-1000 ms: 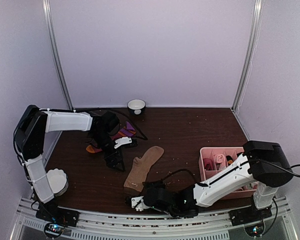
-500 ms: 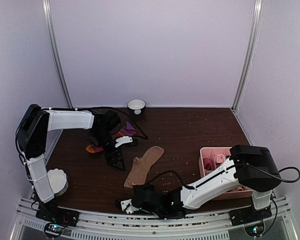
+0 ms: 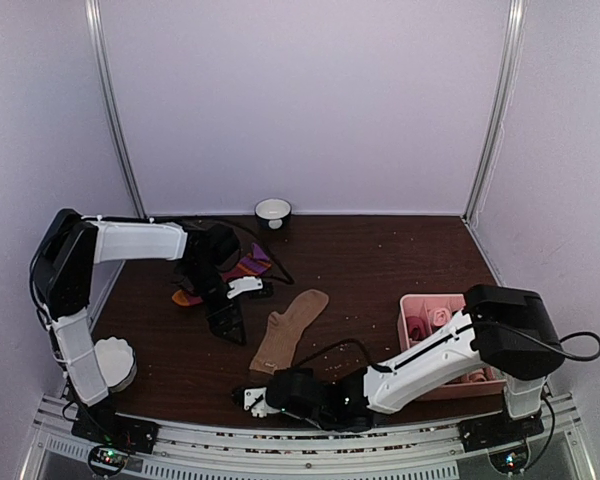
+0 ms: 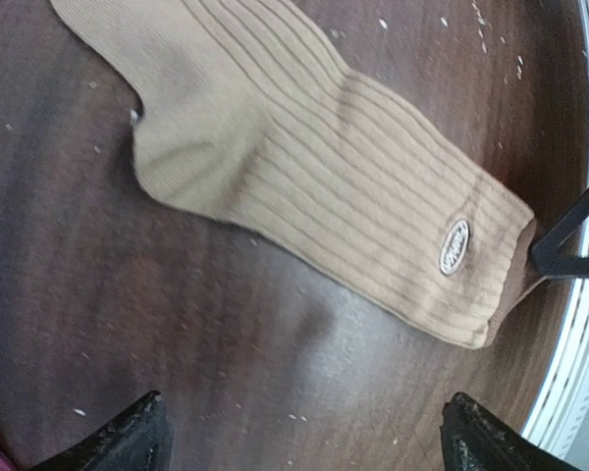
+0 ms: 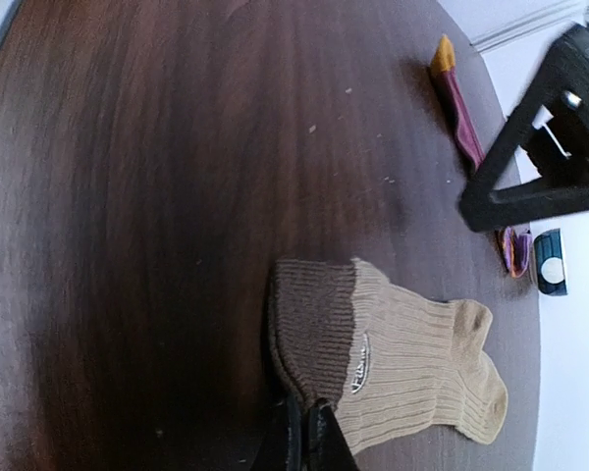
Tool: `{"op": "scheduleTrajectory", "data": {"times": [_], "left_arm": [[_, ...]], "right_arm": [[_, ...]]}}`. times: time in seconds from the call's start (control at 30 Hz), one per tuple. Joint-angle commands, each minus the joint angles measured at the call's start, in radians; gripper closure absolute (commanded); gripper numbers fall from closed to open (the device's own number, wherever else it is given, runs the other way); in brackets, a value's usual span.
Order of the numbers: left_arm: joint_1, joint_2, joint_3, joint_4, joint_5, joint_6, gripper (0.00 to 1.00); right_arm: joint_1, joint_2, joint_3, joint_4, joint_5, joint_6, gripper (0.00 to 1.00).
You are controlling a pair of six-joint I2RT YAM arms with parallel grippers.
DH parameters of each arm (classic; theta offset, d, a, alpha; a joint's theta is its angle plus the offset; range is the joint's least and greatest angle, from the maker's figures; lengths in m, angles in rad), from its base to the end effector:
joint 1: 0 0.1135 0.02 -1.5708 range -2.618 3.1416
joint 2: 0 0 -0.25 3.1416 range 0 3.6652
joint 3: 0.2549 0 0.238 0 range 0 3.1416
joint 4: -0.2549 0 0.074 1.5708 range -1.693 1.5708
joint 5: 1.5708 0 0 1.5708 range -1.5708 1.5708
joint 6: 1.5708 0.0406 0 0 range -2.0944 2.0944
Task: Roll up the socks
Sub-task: Roll the sock at the center of the board.
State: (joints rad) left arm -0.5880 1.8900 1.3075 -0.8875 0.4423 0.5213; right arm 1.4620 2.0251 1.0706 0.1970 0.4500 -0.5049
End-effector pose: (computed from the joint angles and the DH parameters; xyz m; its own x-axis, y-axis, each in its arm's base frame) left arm 0.2690 -0.2002 0.1642 -0.4504 0.8412 -0.2993 0.8781 0.3565 -0.3192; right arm 0.0601 0.3879 0.1089 0.3511 -0.7971 -0.4913 -0.7895 0.0301 -0.6130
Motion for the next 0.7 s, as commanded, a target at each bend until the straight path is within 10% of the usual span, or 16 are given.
{"op": "scheduleTrajectory", "data": {"times": [0.0,0.67], "left_arm": [[0.003,-0.107,-0.074,0.007,-0.007,0.054,0.02],[-0.003,-0.404,-0.372,0.226,0.124,0.113,0.05]], "right_arm": [[-0.041,-0.124,-0.014,-0.003,-0.119,0.243,1.0],[-0.226,-0.14,-0.112,-0.002,-0.532,0.973,1.0]]}}
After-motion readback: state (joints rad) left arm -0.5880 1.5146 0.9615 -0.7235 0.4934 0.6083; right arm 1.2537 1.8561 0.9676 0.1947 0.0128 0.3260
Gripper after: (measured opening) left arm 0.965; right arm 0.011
